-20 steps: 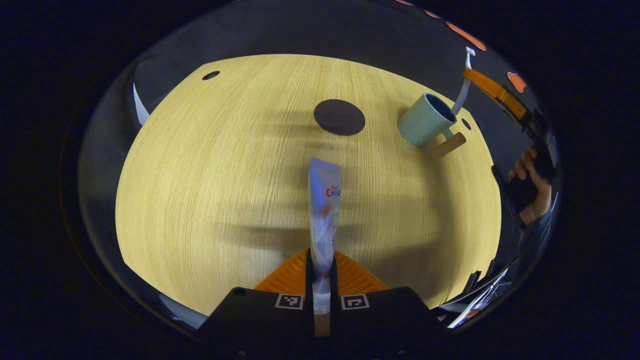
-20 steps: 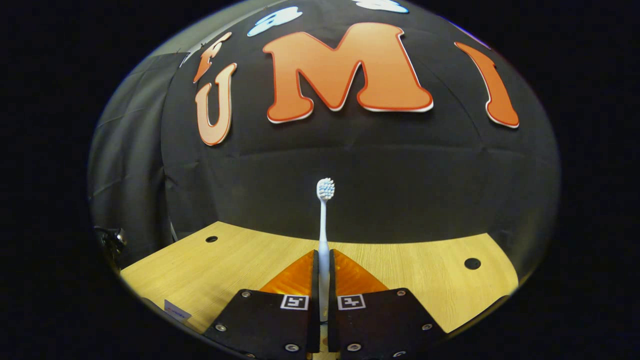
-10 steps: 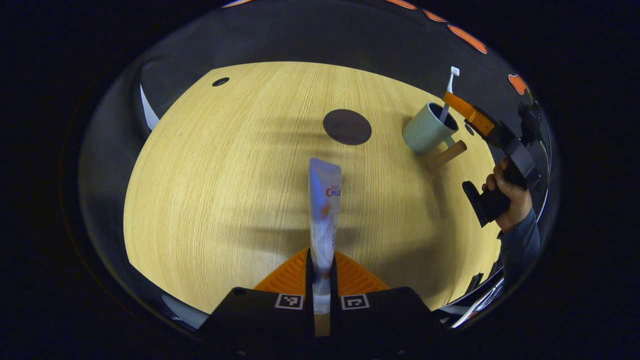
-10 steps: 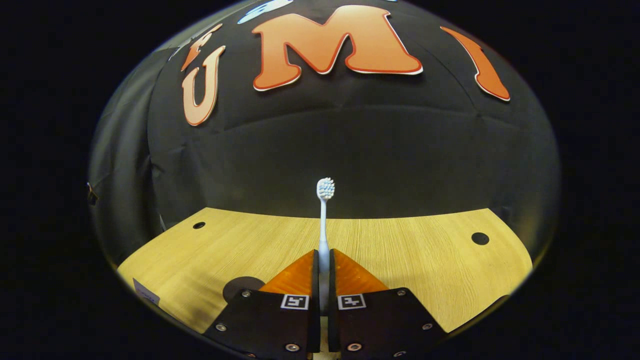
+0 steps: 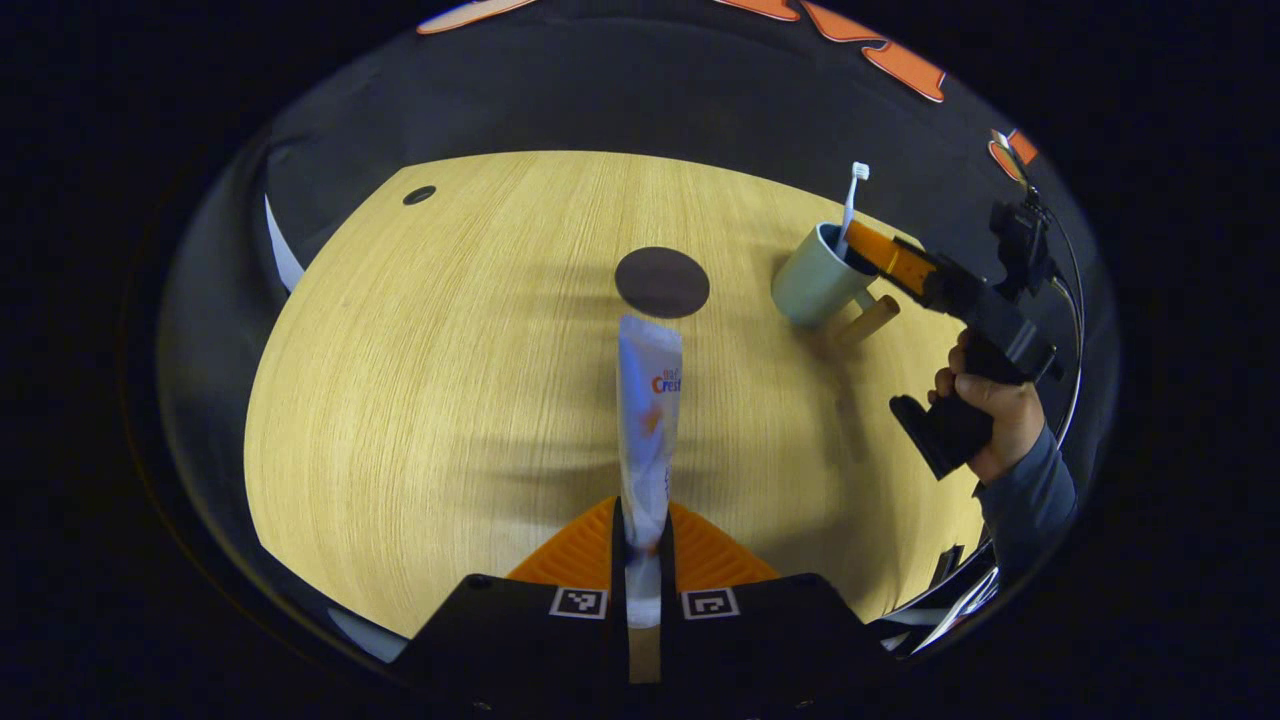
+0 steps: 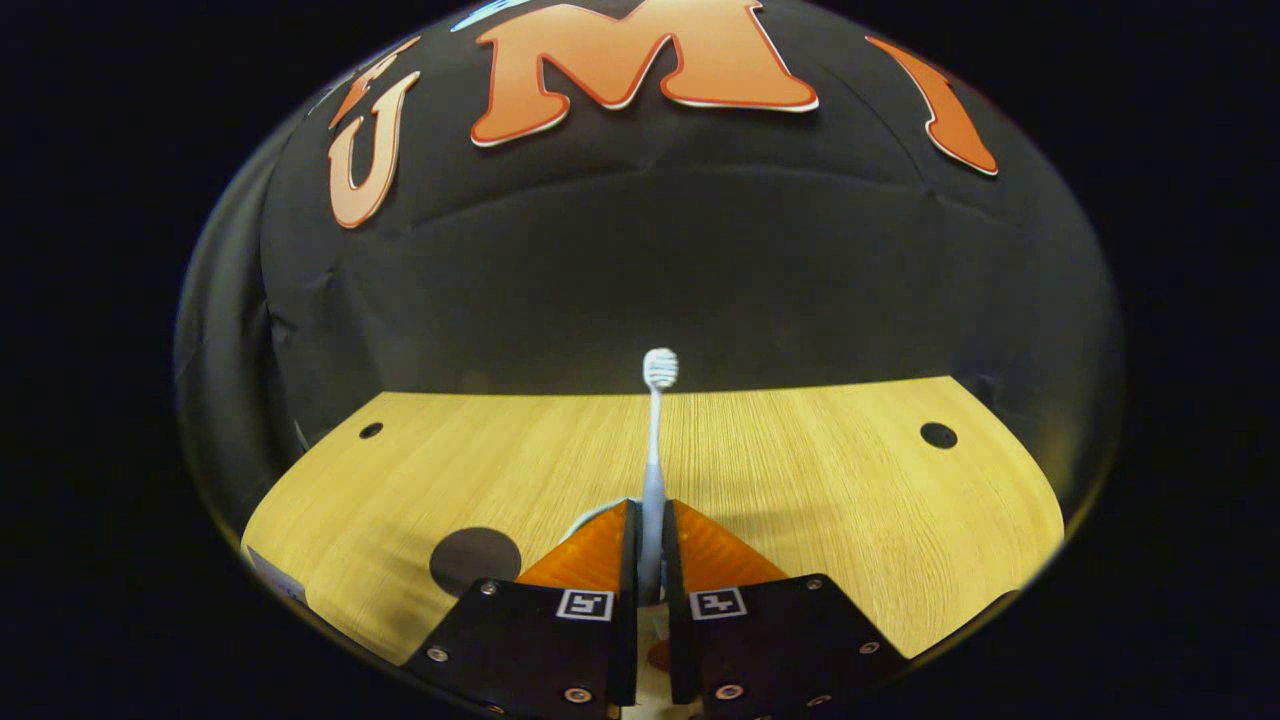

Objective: Put the toothbrush and toothpaste on the desktop into the cup, then pick up the cup and place it on the coaster on the desktop.

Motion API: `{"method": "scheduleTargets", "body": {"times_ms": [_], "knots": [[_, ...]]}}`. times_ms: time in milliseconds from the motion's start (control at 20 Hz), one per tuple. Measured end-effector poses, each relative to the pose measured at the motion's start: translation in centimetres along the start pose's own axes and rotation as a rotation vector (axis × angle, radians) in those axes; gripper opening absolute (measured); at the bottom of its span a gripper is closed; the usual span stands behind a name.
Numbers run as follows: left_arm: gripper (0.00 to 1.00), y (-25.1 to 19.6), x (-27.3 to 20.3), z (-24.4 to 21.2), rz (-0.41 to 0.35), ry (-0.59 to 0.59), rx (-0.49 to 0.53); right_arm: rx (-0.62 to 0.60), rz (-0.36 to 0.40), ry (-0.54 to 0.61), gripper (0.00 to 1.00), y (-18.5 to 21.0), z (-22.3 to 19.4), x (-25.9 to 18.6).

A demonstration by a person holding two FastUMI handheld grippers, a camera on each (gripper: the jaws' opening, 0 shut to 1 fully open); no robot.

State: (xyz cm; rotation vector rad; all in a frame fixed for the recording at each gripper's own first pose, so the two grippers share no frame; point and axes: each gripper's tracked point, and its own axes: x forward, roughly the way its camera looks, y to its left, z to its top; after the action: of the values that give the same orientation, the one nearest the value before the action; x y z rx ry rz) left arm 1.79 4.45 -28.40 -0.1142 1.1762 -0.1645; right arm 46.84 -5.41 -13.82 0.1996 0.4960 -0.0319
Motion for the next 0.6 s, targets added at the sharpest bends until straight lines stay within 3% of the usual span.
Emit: {"method": "scheduleTargets", "body": {"times_ms": [300, 600], "knots": [[0.12, 0.2, 2.0, 6.5, -0.038, -0.139, 0.075, 0.012, -0.002, 0.006, 0.35, -1.0, 0.6, -4.5], [0.12, -1.1, 5.6, 14.9, -0.082, -0.351, 0.154, 0.023, -0.008, 0.064, 0.56, -3.1, -1.3, -9.3]]}}
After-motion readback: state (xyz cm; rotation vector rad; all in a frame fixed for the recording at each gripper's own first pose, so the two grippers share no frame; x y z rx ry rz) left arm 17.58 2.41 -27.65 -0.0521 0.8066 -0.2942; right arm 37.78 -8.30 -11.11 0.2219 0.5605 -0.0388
